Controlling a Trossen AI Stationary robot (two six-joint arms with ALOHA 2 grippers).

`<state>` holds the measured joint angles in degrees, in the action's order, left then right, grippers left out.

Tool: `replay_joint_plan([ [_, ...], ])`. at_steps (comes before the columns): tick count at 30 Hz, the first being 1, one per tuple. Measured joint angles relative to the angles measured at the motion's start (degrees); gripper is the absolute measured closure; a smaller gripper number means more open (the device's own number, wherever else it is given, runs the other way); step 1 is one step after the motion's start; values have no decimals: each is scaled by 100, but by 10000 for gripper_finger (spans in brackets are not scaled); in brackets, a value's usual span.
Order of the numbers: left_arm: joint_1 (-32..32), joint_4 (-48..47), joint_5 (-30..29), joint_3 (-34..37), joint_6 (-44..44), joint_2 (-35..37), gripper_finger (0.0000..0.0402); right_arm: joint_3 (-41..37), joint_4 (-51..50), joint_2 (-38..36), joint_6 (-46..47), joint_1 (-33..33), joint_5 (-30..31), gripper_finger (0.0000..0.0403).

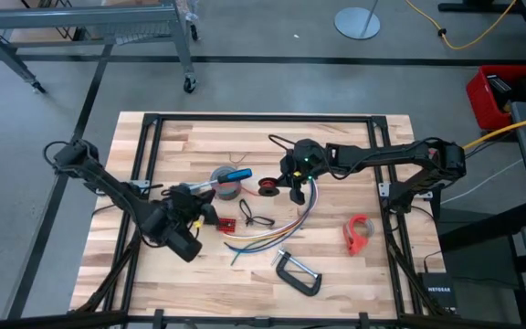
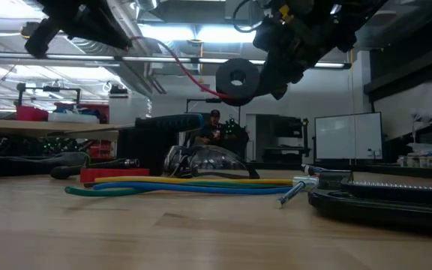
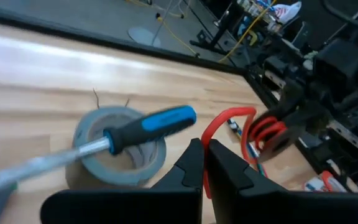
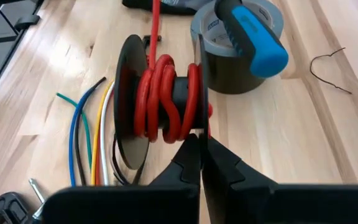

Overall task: Coil cords
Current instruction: Coil the red wire onto the black spool

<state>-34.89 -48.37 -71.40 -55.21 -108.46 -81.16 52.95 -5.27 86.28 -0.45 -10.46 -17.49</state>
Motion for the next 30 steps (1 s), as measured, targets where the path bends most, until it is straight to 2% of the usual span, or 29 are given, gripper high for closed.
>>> replay_joint_plan([
  [5,321,264,-8,-4,730,208,401,-2,-86,0,0,4,2,401],
  [9,666,904,-12,-4,1580,248,401,-4,-86,0,-5,113,169,401],
  [14,1184,2242,27,-4,3121,252,401,-6,-46,0,-58,242,744,401],
  [17,1481,3306,110,-4,4339,252,401,-7,73,0,-63,241,829,401],
  [23,2054,5247,1056,-4,6359,226,401,-9,458,2,1,238,1336,401],
  [26,2251,5770,1401,-7,6868,167,401,-9,688,2,48,236,1474,401],
  [30,2458,6140,1706,-8,7017,38,401,-9,902,2,192,236,1550,401],
])
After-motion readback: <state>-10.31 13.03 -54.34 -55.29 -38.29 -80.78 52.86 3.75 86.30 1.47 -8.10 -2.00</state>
